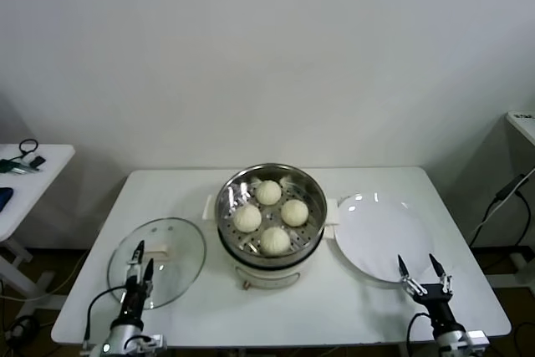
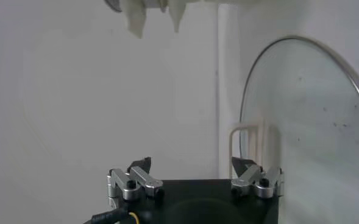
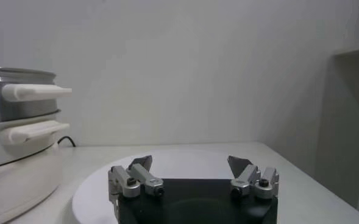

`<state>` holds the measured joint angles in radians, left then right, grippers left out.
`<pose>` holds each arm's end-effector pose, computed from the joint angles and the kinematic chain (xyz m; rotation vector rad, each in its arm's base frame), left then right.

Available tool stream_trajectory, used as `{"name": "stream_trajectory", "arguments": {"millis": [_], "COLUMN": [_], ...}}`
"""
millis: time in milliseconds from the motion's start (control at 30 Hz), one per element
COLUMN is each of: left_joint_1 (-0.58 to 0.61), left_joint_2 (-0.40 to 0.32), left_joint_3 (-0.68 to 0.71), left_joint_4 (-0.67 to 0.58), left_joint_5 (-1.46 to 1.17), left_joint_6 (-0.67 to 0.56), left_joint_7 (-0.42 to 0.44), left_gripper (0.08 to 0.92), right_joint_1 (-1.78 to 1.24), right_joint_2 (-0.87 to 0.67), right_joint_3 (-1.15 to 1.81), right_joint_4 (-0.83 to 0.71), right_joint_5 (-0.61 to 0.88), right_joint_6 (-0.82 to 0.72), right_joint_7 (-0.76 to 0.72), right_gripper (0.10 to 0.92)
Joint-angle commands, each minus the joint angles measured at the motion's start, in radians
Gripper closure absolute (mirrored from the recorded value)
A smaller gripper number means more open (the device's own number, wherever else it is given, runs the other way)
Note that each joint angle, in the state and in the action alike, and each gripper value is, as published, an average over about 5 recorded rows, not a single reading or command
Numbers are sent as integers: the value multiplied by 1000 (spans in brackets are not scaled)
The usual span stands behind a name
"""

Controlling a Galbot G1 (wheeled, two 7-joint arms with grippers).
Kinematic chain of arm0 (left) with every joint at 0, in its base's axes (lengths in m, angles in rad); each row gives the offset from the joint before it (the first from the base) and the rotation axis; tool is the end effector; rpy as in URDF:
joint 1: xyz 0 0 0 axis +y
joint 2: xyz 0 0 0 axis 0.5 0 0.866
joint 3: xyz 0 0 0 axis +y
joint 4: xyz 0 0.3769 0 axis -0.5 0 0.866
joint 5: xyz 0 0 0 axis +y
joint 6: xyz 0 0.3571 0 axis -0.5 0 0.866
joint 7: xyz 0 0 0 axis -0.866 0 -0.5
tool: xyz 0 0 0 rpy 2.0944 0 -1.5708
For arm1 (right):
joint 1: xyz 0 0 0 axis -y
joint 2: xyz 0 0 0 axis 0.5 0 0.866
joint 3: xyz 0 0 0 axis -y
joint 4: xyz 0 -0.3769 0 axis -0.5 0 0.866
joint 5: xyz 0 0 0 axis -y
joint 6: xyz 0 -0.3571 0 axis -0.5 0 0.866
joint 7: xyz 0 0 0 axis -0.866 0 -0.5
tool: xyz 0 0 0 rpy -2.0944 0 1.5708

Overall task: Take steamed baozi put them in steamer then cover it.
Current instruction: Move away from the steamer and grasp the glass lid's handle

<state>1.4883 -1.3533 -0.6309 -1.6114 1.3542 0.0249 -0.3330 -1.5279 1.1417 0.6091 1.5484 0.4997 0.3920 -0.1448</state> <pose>0.1732 0.1155 -0.4640 0.0707 -2.0908 -2.1933 0.1594 -0.1879 -0.4636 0.0555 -3.0726 -0.0511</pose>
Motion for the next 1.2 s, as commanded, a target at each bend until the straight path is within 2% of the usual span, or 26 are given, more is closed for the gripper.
{"name": "stream_trajectory", "arguments": {"millis": [33, 300, 400, 1033, 1133, 1200], "left_joint_1": [-47, -144, -158, -168, -165, -161], "left_joint_2": [3, 16, 20, 18, 19, 20], "left_joint_3": [6, 19, 22, 22, 20, 19], "left_joint_4": [50, 151, 173, 245, 239, 223], "left_joint_5": [43, 43, 40, 39, 33, 26], "left_joint_6": [18, 28, 30, 11, 10, 10], "left_joint_7": [2, 3, -1, -32, -38, -39], "left_gripper": [177, 177, 207, 778, 844, 859], "right_joint_1": [-8, -8, -7, 2, 4, 4], "right_joint_2": [10, 25, 34, 46, 44, 44], "right_joint_3": [8, 10, 10, 7, 9, 12], "right_joint_4": [11, 18, 18, 28, 34, 39], "right_joint_5": [-16, -39, -46, -61, -62, -61], "right_joint_6": [2, 3, 3, 5, 1, -1], "right_joint_7": [3, 9, 9, 16, 21, 24], "right_gripper": [203, 203, 203, 203, 203, 203]}}
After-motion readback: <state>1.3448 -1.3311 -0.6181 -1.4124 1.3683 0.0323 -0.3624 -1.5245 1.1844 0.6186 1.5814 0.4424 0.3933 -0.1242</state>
